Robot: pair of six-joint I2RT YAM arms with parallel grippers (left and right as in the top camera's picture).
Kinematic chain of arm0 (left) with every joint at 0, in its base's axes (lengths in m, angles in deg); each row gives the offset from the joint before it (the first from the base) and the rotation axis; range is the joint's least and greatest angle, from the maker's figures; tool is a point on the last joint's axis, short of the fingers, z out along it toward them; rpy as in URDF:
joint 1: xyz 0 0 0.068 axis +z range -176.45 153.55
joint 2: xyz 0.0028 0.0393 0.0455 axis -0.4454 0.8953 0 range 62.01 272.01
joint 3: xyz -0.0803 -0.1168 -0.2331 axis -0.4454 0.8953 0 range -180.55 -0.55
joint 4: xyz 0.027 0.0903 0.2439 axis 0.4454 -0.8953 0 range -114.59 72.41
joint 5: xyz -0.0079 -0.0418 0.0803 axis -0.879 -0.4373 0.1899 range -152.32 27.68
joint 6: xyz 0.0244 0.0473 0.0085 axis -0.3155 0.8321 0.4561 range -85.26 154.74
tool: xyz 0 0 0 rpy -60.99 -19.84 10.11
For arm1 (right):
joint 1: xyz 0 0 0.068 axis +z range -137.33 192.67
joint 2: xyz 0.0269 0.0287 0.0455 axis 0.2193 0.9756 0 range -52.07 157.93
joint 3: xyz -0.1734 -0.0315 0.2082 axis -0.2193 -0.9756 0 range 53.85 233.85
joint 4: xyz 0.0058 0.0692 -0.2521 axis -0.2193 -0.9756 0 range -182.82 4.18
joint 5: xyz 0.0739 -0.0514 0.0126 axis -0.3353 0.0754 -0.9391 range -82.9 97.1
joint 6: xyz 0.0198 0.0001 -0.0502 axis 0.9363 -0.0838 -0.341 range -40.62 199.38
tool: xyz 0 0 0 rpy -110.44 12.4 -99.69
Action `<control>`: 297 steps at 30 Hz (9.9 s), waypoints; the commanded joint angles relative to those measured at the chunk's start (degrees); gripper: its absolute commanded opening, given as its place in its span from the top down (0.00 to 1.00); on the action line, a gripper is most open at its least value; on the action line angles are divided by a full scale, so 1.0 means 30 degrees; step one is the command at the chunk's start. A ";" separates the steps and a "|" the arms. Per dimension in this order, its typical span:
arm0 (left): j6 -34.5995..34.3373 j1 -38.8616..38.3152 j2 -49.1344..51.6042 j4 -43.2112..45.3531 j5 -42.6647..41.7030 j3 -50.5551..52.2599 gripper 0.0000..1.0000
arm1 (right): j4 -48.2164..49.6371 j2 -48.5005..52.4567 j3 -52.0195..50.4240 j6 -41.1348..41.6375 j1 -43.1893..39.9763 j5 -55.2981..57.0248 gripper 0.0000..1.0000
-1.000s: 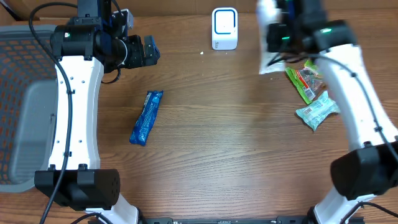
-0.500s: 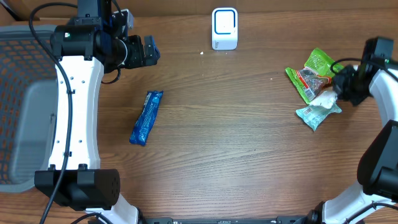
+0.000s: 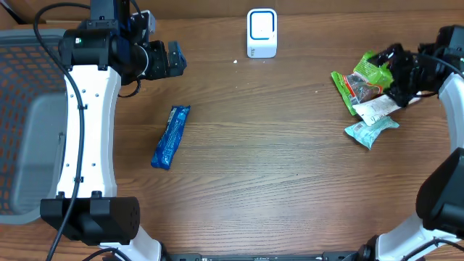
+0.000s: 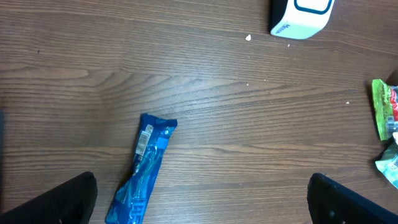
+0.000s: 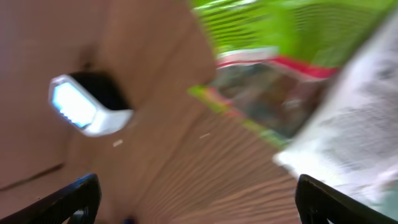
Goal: Scan the item barcode
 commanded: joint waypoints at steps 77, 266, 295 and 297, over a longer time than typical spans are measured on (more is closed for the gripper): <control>0.0168 0.3002 0.0109 -0.2718 0.0495 -0.3701 0.00 | 1.8440 0.6237 0.0299 0.2237 1.2407 -1.6181 0.96; 0.0175 0.3002 0.0109 -0.2718 0.0561 -0.3701 0.00 | 0.3147 -0.2149 -0.1712 -0.5195 -0.0801 0.0495 0.32; 0.0175 0.3002 0.0109 -0.2718 0.0561 -0.3701 0.00 | -0.9602 -1.7981 -0.0153 -0.7096 0.1341 0.4204 0.00; 0.0175 0.3002 0.0109 -0.2710 0.0561 -0.3701 0.00 | -0.7963 -1.8003 -0.0976 -0.7096 0.2739 0.5690 0.00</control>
